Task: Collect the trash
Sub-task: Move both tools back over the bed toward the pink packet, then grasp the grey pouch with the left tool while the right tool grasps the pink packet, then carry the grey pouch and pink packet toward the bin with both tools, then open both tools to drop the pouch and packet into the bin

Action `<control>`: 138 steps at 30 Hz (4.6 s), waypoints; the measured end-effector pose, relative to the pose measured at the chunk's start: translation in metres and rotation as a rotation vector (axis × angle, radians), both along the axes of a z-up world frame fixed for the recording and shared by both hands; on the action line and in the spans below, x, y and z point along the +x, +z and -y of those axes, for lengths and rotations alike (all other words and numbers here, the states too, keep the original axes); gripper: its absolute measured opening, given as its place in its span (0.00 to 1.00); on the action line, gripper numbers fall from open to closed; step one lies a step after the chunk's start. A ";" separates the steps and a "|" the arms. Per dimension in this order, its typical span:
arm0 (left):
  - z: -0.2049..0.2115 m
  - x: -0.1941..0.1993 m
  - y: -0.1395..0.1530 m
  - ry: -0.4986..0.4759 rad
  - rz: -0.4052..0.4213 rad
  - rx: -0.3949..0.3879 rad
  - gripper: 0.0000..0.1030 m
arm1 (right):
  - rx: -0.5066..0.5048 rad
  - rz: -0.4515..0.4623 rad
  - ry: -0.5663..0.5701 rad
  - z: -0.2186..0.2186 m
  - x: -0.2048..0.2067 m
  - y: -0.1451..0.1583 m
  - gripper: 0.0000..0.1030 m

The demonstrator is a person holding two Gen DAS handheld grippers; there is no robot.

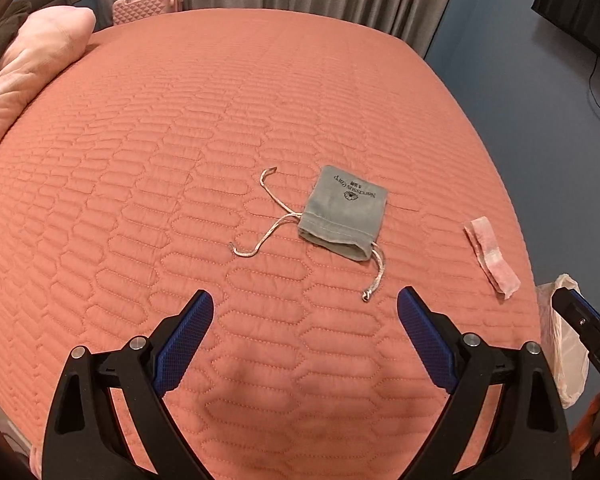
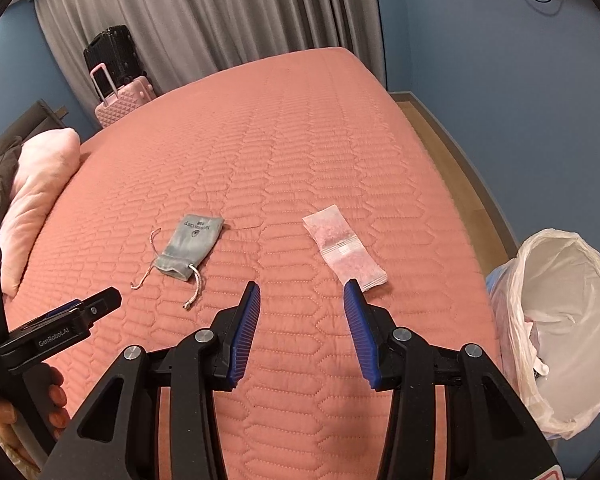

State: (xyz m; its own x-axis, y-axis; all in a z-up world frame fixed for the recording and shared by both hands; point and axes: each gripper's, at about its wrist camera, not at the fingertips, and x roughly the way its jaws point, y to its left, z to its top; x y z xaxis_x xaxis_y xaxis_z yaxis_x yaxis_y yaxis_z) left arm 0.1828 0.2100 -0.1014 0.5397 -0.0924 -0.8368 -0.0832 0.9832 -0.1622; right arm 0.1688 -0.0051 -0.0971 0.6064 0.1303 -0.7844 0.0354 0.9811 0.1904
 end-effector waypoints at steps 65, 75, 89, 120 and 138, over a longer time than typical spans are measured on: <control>0.072 -0.058 0.025 -0.219 0.031 -0.016 0.14 | 0.078 -0.037 -0.034 0.033 -0.056 -0.015 0.16; 0.091 -0.087 0.046 -0.264 0.076 -0.006 0.14 | 0.076 0.040 -0.056 0.057 -0.095 0.026 0.16; 0.121 -0.108 0.067 -0.341 0.115 -0.008 0.14 | 0.047 0.122 -0.098 0.086 -0.134 0.064 0.16; 0.303 -0.116 0.102 -0.663 0.201 0.008 0.15 | 0.000 0.210 -0.372 0.251 -0.180 0.096 0.16; 0.312 -0.089 0.099 -0.599 0.225 0.006 0.63 | -0.015 0.209 -0.395 0.262 -0.155 0.093 0.23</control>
State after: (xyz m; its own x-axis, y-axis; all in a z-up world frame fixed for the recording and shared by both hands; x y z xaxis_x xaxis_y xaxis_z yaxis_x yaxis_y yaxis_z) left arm 0.0940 -0.1024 -0.0028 0.5588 -0.4279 -0.7104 0.5162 0.8499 -0.1058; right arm 0.0135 -0.2672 -0.0037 0.7528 -0.1533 -0.6401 0.3701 0.9028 0.2190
